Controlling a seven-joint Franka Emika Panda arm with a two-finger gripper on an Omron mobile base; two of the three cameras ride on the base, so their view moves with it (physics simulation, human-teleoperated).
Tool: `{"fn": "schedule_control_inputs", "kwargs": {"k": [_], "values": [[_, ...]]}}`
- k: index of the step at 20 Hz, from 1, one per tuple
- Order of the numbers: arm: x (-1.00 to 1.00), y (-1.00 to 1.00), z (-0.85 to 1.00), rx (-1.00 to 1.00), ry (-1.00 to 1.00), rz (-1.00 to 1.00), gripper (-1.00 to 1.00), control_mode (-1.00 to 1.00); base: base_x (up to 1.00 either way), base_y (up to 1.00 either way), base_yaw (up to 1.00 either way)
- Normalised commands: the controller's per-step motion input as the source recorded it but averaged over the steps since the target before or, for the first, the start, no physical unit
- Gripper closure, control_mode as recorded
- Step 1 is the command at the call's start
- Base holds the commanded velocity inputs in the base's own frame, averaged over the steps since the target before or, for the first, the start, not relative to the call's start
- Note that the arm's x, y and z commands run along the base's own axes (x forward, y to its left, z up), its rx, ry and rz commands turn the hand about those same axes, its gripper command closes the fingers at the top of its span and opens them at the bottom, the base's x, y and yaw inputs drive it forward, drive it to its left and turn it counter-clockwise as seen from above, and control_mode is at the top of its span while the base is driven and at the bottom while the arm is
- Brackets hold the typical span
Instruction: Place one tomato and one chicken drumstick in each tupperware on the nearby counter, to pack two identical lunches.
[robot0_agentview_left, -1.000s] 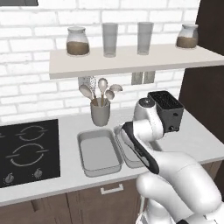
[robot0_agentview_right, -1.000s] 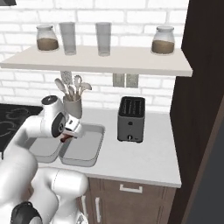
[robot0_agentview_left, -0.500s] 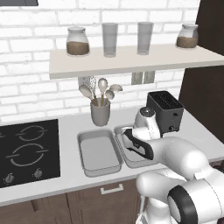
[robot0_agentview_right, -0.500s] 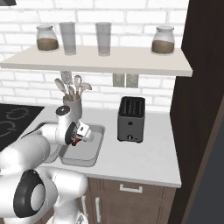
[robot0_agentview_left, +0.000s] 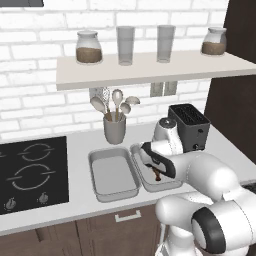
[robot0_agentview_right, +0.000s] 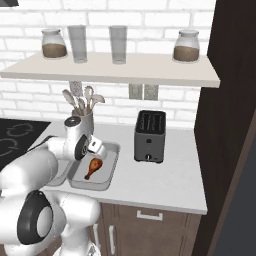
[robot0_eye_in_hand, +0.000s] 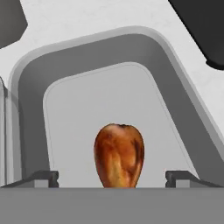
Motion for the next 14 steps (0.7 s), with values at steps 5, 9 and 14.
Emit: {"fn": "schedule_control_inputs", "kwargs": {"k": [5, 9, 14], "values": [[-1.00, -0.10, 0.42, 0.10, 0.00, -0.08, -1.00, -1.00, 0.00, 0.00, 0.00], [-0.89, 0.02, 0.51, 0.01, -0.01, -0.02, -1.00, -1.00, 0.00, 0.00, 0.00], [-0.87, 0.17, 0.34, -0.03, -0.25, 0.02, -1.00, -1.00, 0.00, 0.00, 0.00]]}}
